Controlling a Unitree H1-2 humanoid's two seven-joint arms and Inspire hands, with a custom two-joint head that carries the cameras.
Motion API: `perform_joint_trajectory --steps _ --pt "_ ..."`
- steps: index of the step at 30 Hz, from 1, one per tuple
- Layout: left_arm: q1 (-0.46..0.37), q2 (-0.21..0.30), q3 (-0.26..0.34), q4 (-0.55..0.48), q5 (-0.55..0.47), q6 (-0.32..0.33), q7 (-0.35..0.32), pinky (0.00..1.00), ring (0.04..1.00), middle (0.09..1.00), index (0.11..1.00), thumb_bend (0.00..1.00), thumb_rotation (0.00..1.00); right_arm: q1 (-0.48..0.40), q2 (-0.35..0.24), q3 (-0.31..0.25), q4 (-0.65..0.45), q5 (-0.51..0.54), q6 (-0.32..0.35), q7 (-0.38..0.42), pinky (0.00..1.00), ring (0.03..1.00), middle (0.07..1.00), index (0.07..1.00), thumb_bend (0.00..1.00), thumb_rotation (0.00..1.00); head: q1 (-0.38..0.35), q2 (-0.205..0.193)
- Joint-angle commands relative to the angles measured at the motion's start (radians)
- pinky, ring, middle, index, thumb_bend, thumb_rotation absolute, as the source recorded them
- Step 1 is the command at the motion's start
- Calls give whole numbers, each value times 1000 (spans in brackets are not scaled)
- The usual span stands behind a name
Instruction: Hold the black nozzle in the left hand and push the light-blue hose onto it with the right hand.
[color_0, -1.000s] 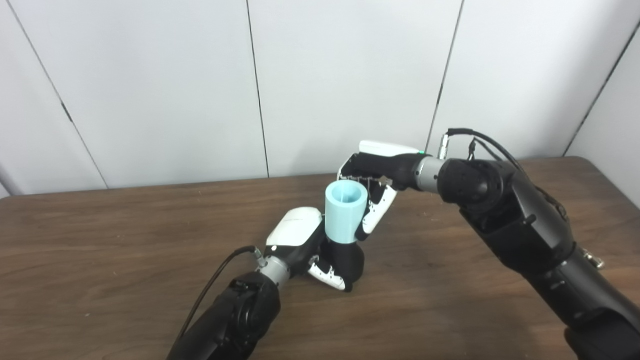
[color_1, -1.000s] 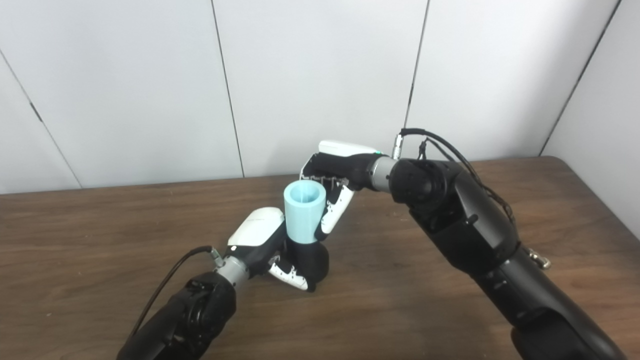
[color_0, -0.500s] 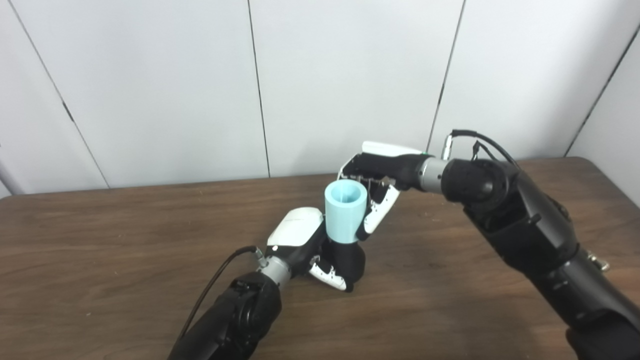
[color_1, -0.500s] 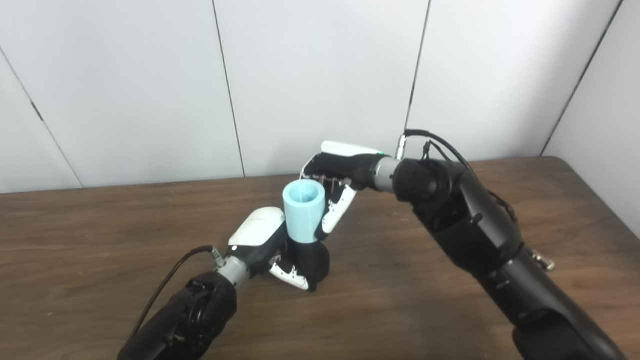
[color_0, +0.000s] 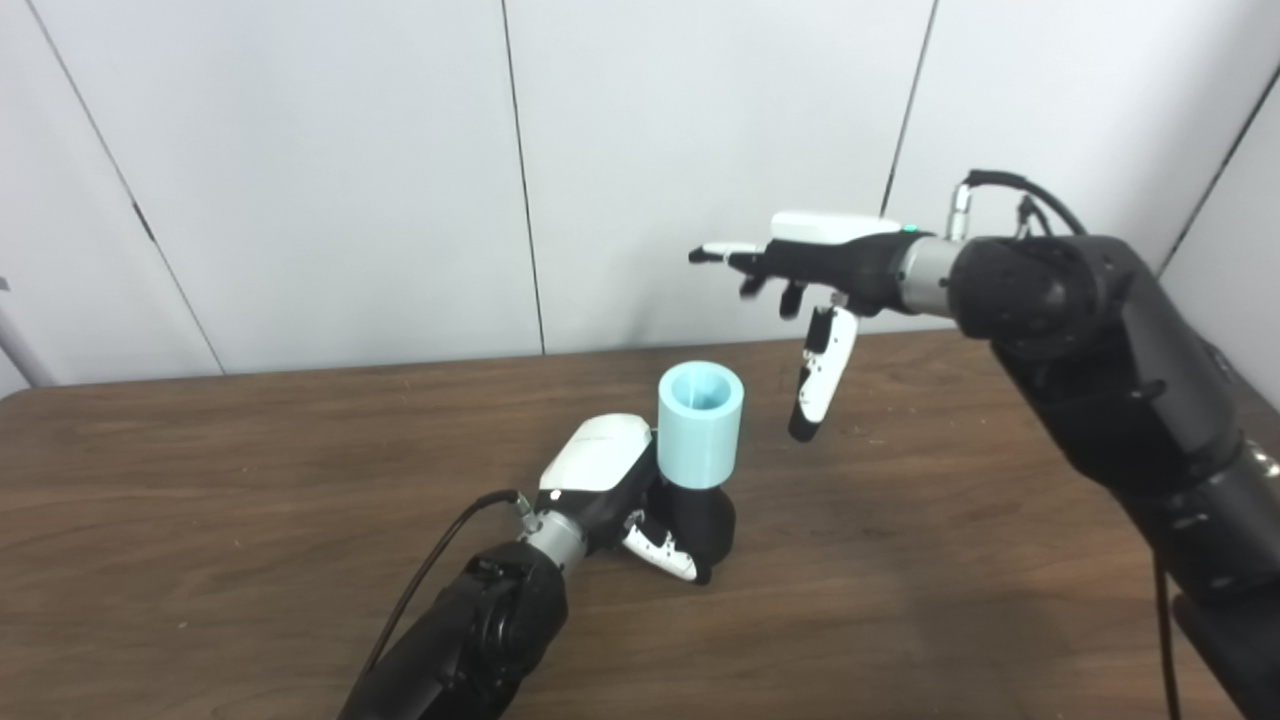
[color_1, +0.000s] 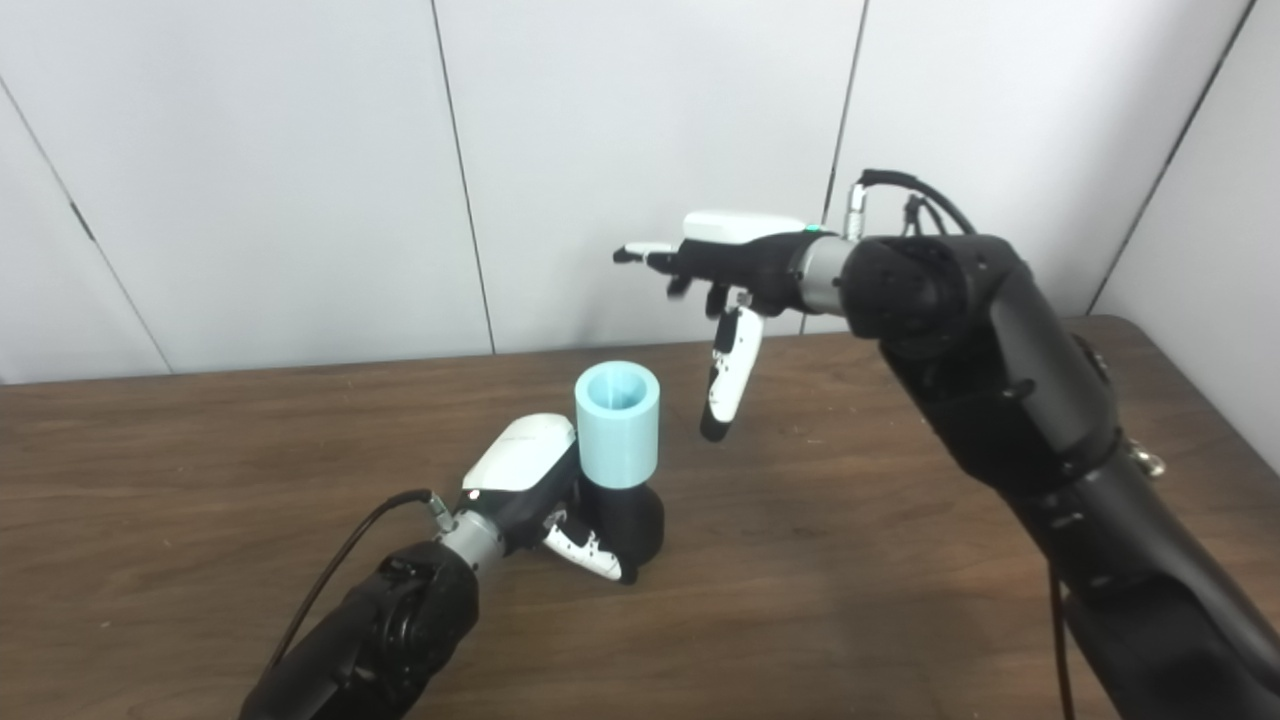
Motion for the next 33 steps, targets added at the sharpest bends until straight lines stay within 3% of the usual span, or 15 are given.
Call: perform_joint_trajectory --steps 1,5,6,10,13,18,33 --pt "70 33 -55 91 34 39 -131 366 431 455 492 527 0 -27 -11 -76 -26 100 -37 -56 983 999 1000 1000 1000 171 -2 1" --pt "67 34 -54 94 32 36 -131 371 438 461 491 527 0 -6 4 -105 -70 202 -11 -60 1000 1000 1000 1000 1000 308 -3 -1" --pt "66 33 -53 95 32 36 -130 372 439 462 491 527 0 5 3 -103 -74 231 -42 -62 1000 1000 1000 1000 1000 323 -2 -2" --pt "66 30 -53 95 31 39 -126 372 439 456 492 527 0 28 -18 -74 -58 287 -187 -75 1000 1000 1000 1000 975 831 4 -1" --pt "67 29 -54 93 32 40 -126 370 437 450 493 527 0 34 -27 -54 -50 278 -255 -85 1000 1000 1000 1000 964 957 5 -1" --pt "66 31 -55 96 32 37 -128 365 432 447 493 527 0 41 -27 -32 -62 244 -263 -91 1000 1000 1000 1000 976 998 6 0" --pt "61 35 -49 102 23 32 -124 405 449 449 495 527 0 62 -46 -12 -112 240 -216 -75 1000 1000 1000 1000 999 1000 11 1"
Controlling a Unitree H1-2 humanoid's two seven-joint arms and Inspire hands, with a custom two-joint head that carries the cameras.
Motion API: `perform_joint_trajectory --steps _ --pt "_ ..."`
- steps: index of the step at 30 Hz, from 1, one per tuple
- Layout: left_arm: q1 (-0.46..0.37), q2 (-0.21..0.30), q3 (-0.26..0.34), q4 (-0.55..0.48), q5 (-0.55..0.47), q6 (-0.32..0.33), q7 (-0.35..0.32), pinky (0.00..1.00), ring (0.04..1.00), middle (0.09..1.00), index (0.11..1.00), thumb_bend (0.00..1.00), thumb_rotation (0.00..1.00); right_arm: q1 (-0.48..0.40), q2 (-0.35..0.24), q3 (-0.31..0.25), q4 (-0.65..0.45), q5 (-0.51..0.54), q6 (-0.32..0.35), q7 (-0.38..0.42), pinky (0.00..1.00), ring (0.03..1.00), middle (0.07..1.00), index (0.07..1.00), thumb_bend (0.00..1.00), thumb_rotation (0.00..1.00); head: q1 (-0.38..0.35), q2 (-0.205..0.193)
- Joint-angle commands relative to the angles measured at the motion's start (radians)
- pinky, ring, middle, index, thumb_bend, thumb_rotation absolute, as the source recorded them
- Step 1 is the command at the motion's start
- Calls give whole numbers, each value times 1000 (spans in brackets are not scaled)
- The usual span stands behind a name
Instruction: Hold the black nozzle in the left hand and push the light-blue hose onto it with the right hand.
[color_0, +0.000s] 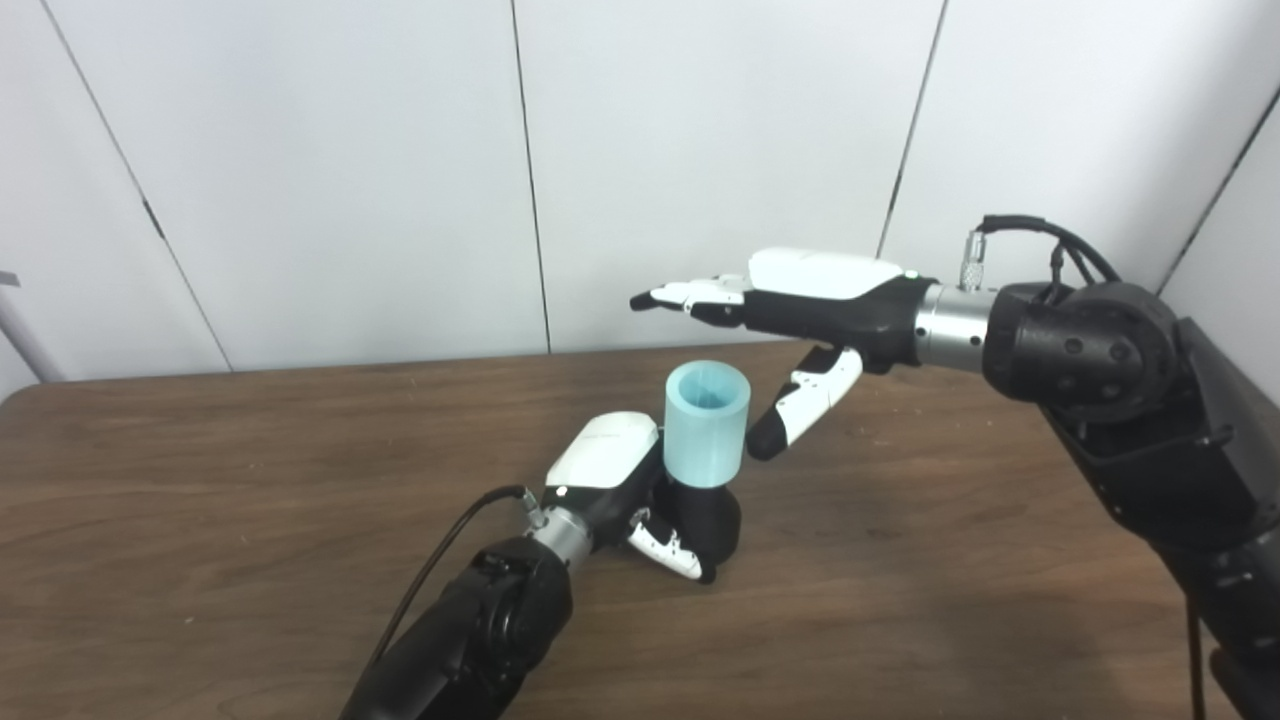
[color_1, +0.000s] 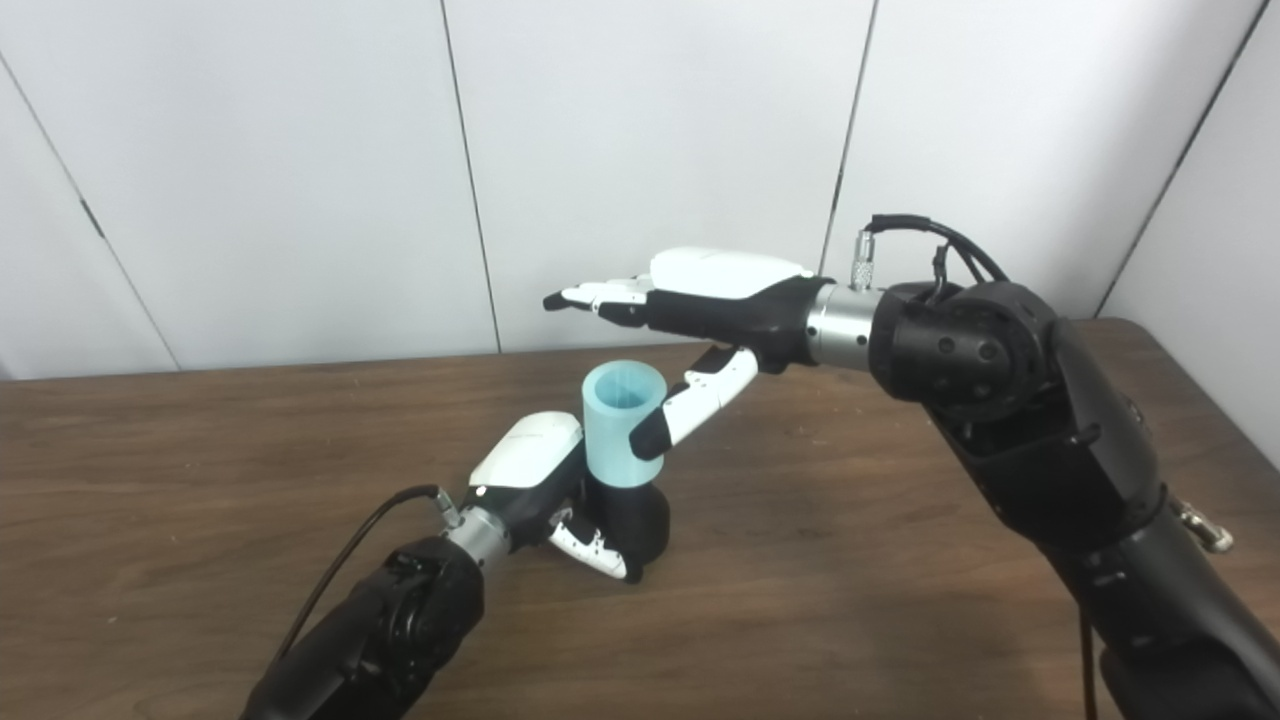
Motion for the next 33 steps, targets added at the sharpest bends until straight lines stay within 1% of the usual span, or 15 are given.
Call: perform_joint_trajectory --steps 1,7,11,20,26,33 --pt "69 35 -44 91 27 34 -123 405 449 448 495 527 0 -22 -32 -17 -47 12 3 -14 1000 1000 1000 1000 1000 1000 -2 2" --pt "72 38 -39 91 21 34 -120 414 463 477 488 526 0 19 -56 -20 -83 30 -9 -14 1000 1000 1000 1000 1000 1000 -1 3" --pt "73 38 -36 91 19 37 -118 412 467 477 489 526 0 41 -75 -22 -110 39 -11 -14 1000 1000 1000 1000 1000 1000 -3 2" --pt "72 38 -35 91 19 35 -116 424 483 478 489 526 0 58 -87 -18 -110 50 -23 -17 1000 1000 1000 1000 1000 1000 -4 5" --pt "68 40 -33 86 18 36 -120 418 475 471 492 526 0 65 -78 6 -104 37 -18 -10 1000 1000 1000 1000 1000 1000 -1 10" --pt "74 37 -34 82 16 38 -121 416 474 468 493 527 0 83 -60 50 -84 10 -27 -18 1000 1000 1000 1000 1000 1000 -2 14"
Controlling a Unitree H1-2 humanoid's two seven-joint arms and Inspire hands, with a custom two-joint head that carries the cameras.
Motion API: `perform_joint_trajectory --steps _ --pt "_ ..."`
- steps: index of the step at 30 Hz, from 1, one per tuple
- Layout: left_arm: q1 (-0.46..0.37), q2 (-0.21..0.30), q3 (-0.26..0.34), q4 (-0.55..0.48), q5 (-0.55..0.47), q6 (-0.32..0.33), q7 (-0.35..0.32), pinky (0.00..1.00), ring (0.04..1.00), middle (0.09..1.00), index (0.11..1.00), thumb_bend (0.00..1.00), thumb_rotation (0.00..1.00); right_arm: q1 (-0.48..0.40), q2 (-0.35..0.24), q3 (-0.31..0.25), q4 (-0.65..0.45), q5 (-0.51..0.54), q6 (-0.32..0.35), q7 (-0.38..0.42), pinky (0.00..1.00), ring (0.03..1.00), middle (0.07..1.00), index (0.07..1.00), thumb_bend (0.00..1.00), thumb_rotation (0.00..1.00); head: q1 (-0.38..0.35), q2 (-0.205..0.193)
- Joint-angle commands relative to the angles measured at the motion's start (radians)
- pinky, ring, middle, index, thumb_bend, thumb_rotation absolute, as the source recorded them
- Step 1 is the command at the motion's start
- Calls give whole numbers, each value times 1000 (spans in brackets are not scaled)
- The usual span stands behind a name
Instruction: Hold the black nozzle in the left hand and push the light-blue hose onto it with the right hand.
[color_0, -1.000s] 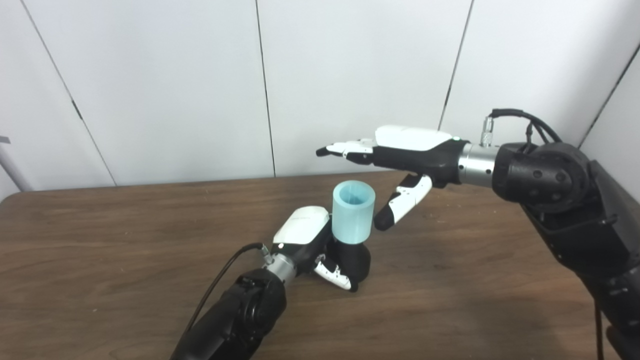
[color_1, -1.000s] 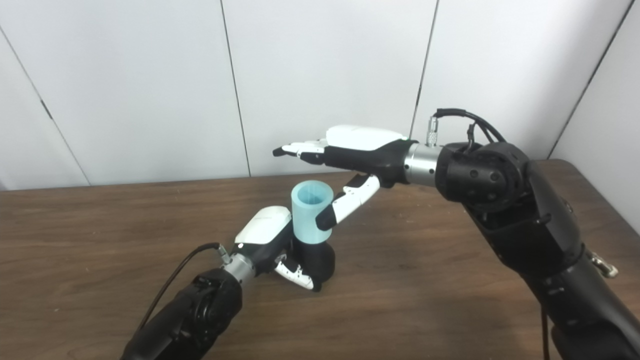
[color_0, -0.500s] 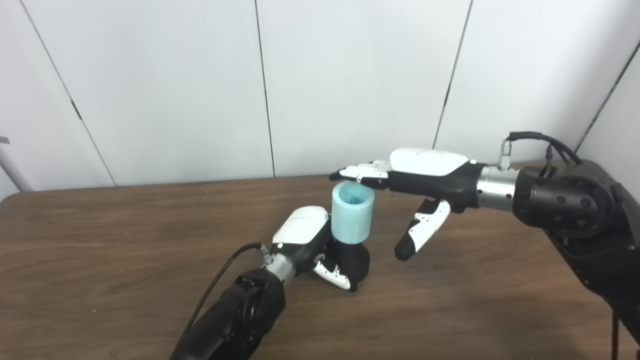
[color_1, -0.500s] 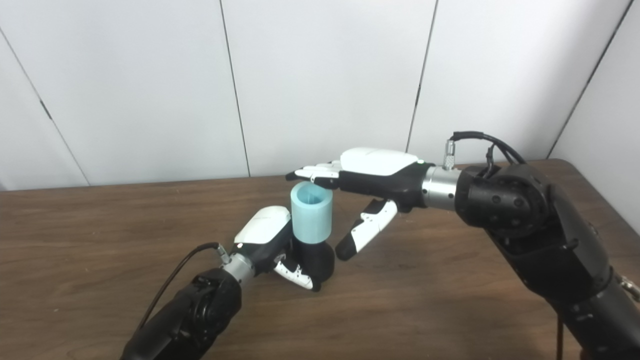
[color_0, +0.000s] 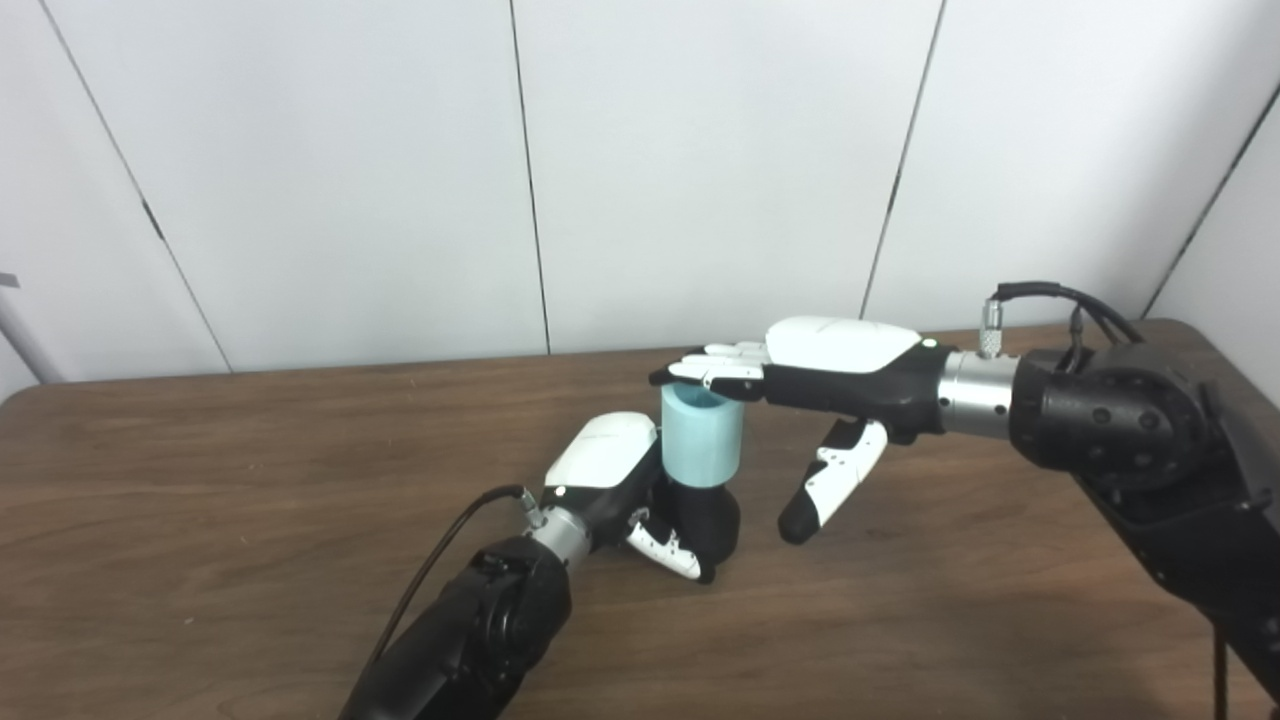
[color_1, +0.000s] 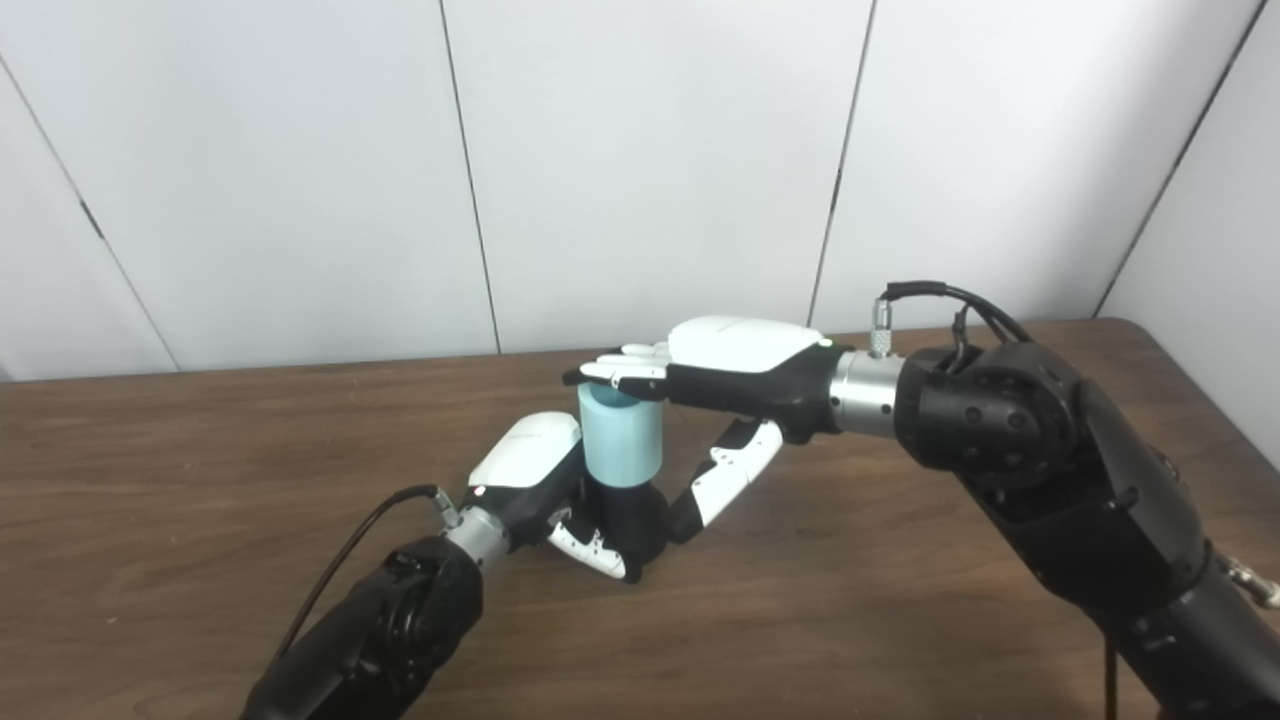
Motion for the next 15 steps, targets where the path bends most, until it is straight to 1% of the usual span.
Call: perform_joint_trajectory --steps 1,8,12,15 --pt "74 35 -39 79 24 39 -120 417 472 466 493 527 0 -14 0 8 5 -10 -20 -10 1000 1000 1000 1000 1000 1000 -1 1" --pt "71 32 -45 75 33 47 -123 410 456 459 491 527 0 -4 14 67 34 -77 -69 -23 1000 1000 1000 1000 990 1000 6 7" --pt "72 34 -41 72 27 48 -126 417 463 470 488 527 0 -3 4 89 34 -133 -117 -34 1000 1000 1000 1000 993 999 7 12" --pt "74 35 -35 72 21 47 -126 426 473 486 483 526 0 2 -6 93 35 -159 -151 -35 1000 1000 1000 995 989 997 8 14"
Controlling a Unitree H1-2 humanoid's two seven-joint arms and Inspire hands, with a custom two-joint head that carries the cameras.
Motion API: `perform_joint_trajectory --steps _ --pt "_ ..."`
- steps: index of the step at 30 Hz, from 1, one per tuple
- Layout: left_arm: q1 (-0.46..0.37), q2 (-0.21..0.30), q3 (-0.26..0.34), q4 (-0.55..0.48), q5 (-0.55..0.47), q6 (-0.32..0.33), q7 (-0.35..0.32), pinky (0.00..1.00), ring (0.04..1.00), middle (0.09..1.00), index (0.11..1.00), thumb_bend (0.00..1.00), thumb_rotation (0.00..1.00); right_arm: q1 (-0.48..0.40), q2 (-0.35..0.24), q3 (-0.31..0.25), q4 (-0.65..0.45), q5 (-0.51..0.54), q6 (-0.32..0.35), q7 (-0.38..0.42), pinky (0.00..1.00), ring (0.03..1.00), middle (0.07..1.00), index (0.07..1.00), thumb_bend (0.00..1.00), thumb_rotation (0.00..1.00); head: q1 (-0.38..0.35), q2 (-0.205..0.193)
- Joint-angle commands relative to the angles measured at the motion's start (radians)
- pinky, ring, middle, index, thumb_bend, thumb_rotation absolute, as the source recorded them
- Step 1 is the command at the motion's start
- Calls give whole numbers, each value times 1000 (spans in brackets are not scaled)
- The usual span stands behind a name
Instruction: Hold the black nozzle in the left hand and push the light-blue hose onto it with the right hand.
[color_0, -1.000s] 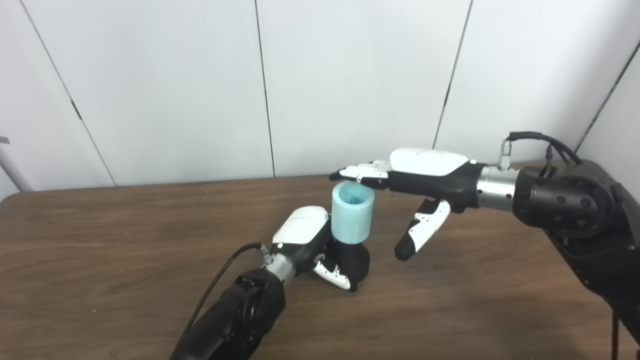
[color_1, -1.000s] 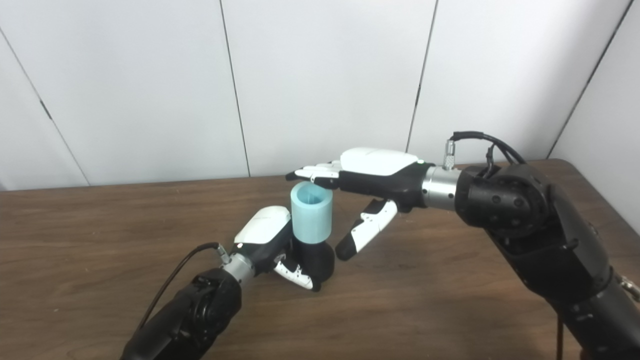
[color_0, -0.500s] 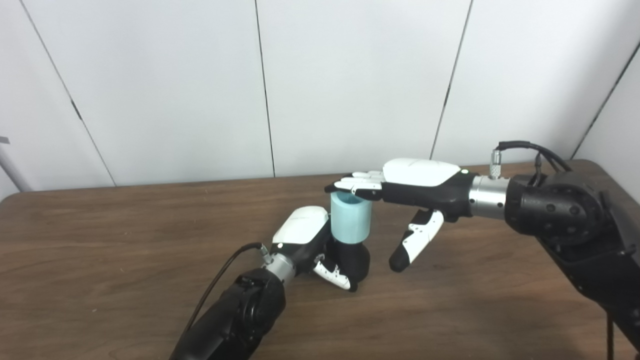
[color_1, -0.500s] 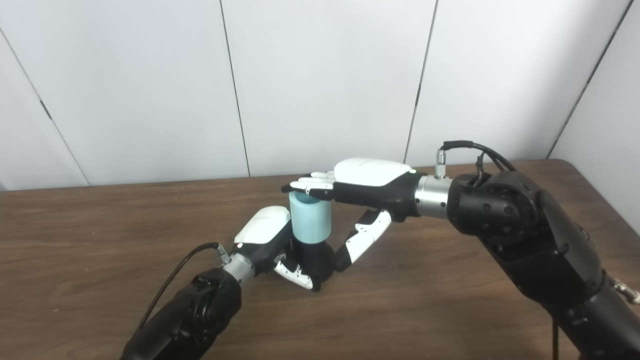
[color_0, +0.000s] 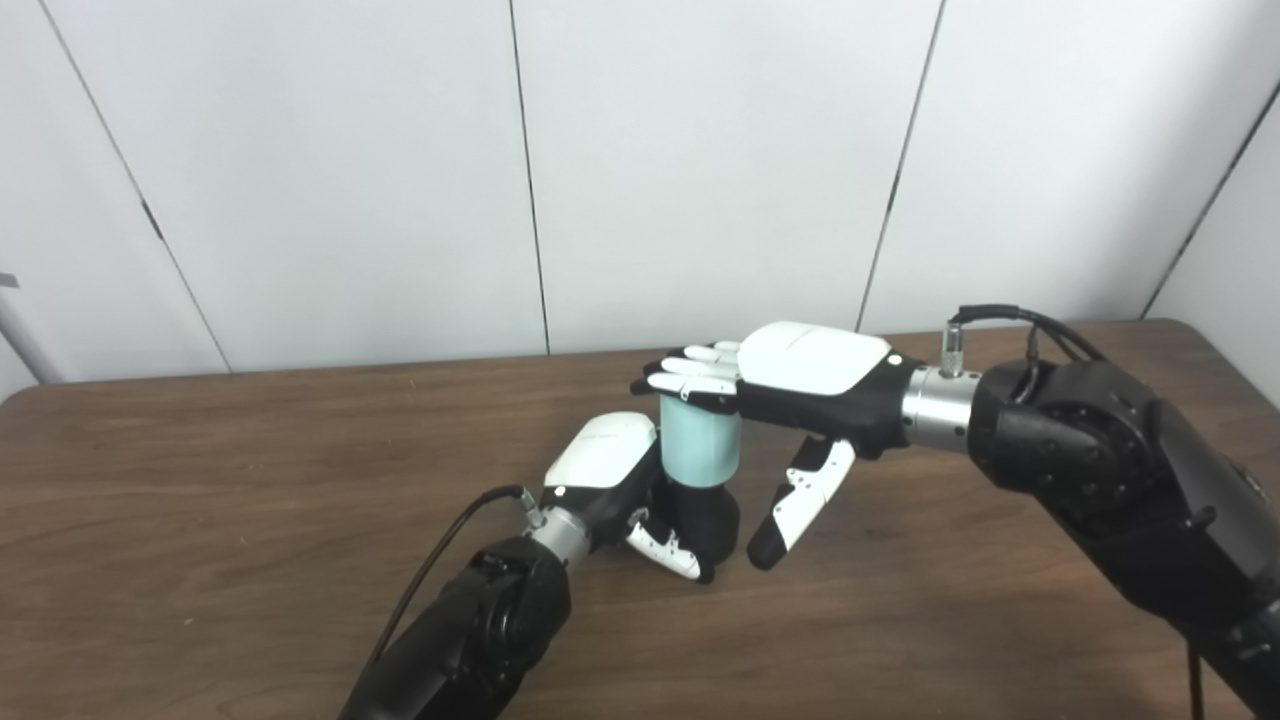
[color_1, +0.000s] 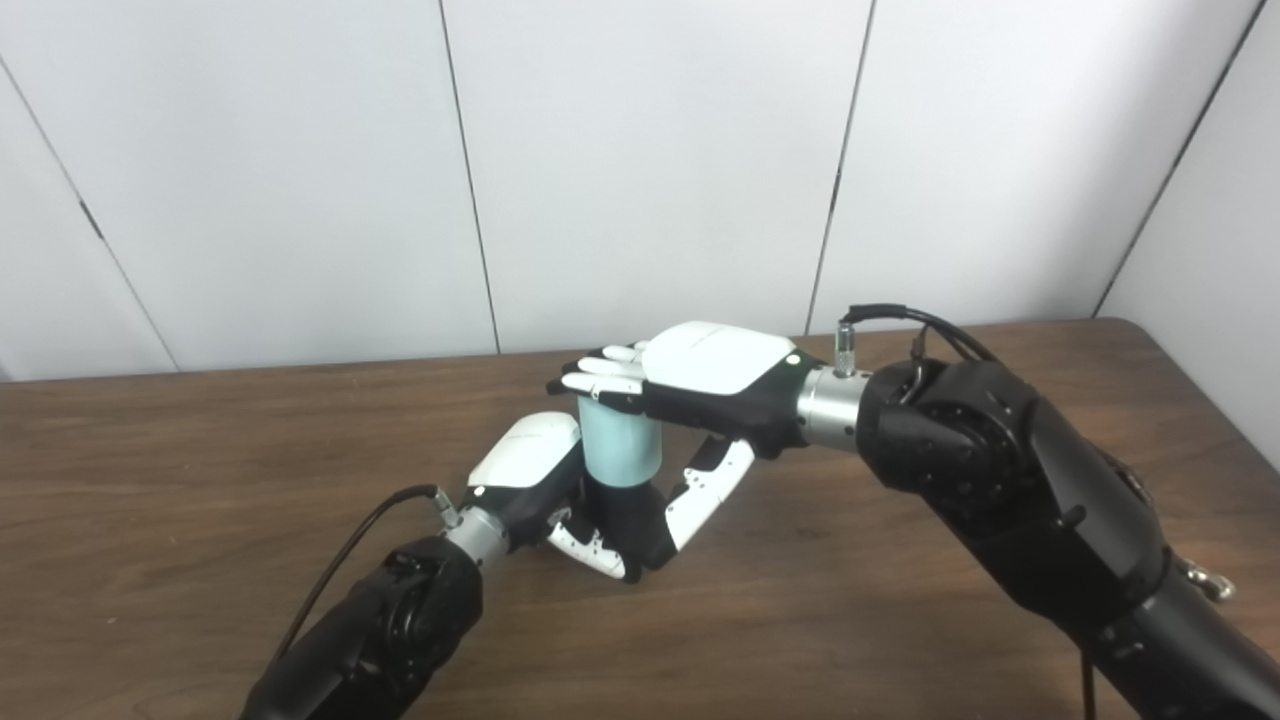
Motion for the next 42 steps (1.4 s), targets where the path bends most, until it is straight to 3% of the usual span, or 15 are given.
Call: perform_joint_trajectory --steps 1,13,20,25,36,42 --pt "74 36 -36 72 20 47 -125 428 478 492 480 526 0 0 -30 17 7 -10 -38 26 1000 1000 1000 992 982 994 -1 2" --pt "56 41 -16 86 12 38 -129 417 479 483 485 526 0 62 -74 -10 -29 -9 -125 -3 1000 1000 1000 971 943 972 -3 11" --pt "49 38 7 96 7 39 -117 356 399 409 496 523 0 99 -77 -27 -41 16 -98 1 1000 1000 1000 973 930 951 -6 16" --pt "50 33 18 92 7 42 -113 348 381 404 496 523 0 102 -69 -24 -46 46 -87 6 1000 1000 1000 975 928 936 -5 20" --pt "55 25 38 89 0 35 -113 363 386 407 497 523 0 88 -32 38 47 26 -162 -20 1000 1000 1000 994 943 971 3 24" --pt "57 29 41 87 2 30 -116 401 420 425 498 525 0 83 -17 70 68 31 -162 -21 1000 1000 1000 993 951 979 4 25"
